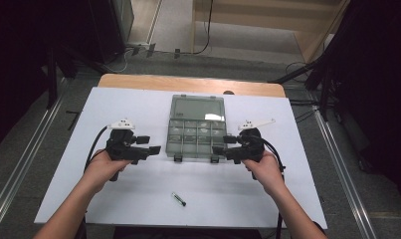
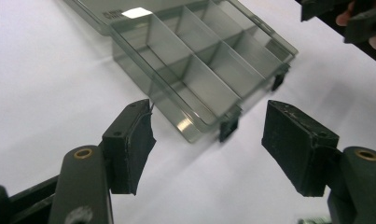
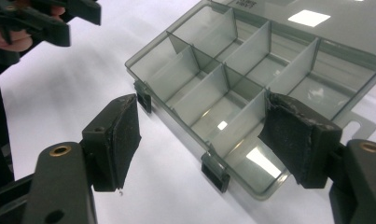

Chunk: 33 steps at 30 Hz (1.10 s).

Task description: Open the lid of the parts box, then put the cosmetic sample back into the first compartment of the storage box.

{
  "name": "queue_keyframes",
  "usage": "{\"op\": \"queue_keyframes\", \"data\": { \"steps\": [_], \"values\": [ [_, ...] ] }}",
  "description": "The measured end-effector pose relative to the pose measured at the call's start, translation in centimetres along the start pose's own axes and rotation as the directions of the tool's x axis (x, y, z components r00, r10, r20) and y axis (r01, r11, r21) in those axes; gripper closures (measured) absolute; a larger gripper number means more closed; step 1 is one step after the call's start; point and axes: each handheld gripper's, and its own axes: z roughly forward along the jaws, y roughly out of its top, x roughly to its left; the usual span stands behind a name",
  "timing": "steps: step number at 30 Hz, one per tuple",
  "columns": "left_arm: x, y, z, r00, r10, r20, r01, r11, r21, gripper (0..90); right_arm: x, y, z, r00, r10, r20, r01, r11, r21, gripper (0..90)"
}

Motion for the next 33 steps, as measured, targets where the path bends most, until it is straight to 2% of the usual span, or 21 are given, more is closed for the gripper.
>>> {"op": "queue_keyframes", "data": {
  "steps": [7,17,29,33],
  "values": [
    [-0.8,-1.1,-0.4,0.9997,0.02,0.011,-0.02,0.9994,0.029,32.8,1.2,-0.5,-0.2,0.9999,-0.014,-0.006,0.014,1.0,0.02,27.9],
    [-0.4,-2.3,-0.5,0.9996,0.007,0.026,-0.008,0.9996,0.029,32.8,2.3,-1.2,0.4,0.9989,-0.029,-0.036,0.03,0.999,0.032,27.6],
    [-0.1,-3.5,-0.9,0.9999,0.013,0.01,-0.013,0.9992,0.038,32.8,3.1,-1.5,1.3,0.9969,-0.041,-0.068,0.045,0.997,0.056,26.9],
    [0.0,-3.9,-1.3,1.0,0.004,0.004,-0.004,0.9994,0.033,32.8,3.3,-1.5,1.8,0.9957,-0.047,-0.08,0.052,0.996,0.067,26.8]
  ]
}}
